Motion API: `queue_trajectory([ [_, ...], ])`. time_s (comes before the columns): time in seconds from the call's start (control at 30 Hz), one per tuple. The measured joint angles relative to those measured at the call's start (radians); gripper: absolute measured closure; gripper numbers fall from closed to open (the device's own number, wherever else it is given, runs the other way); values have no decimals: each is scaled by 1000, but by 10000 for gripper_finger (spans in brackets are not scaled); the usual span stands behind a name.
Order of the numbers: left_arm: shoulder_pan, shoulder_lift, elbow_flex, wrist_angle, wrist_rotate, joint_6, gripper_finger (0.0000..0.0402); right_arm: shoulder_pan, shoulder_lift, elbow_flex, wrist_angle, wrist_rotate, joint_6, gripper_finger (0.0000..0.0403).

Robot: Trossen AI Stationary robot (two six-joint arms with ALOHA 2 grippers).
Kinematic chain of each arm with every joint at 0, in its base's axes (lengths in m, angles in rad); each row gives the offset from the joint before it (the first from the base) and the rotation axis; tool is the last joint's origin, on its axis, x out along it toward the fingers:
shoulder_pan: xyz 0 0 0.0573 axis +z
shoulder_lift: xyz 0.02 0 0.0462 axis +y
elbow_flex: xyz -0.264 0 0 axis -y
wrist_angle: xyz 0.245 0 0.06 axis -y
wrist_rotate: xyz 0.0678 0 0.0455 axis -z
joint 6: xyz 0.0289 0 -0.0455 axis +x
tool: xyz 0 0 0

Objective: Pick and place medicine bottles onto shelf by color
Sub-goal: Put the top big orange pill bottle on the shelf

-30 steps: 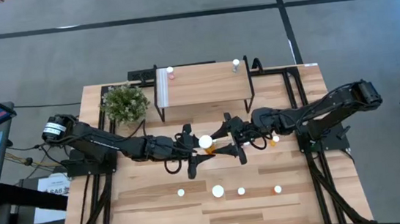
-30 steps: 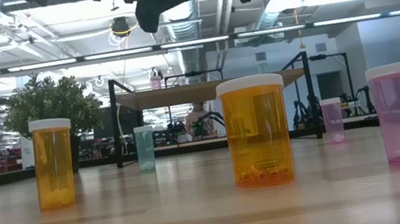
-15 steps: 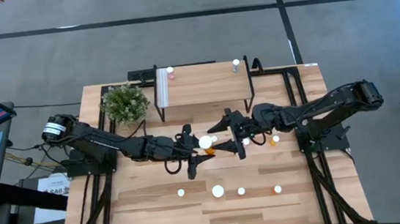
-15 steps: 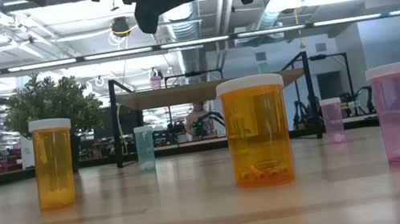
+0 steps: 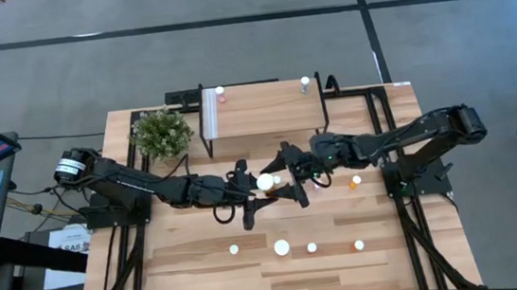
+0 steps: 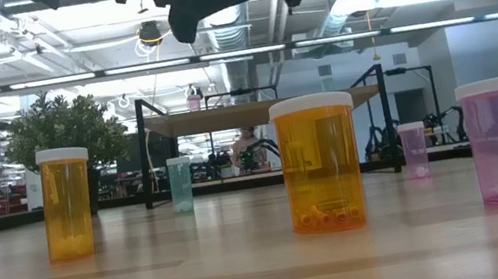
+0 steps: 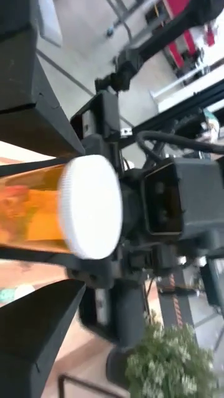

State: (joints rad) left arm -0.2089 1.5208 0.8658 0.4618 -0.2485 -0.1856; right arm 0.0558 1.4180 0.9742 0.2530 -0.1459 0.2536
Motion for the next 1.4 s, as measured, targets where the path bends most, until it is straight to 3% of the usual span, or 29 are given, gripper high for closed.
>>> queue_trajectory([
  [0.2, 0, 0, 0, -3, 0, -10, 244, -13, 43, 43, -34, -63, -15, 68],
  [1.07, 1, -1, 0, -3, -29, -31, 223, -33, 4, 45, -68, -71, -55, 209],
  [1.4, 16, -30, 0, -51, -48, -102, 216, -60, 4, 45, -66, -94, -52, 198],
])
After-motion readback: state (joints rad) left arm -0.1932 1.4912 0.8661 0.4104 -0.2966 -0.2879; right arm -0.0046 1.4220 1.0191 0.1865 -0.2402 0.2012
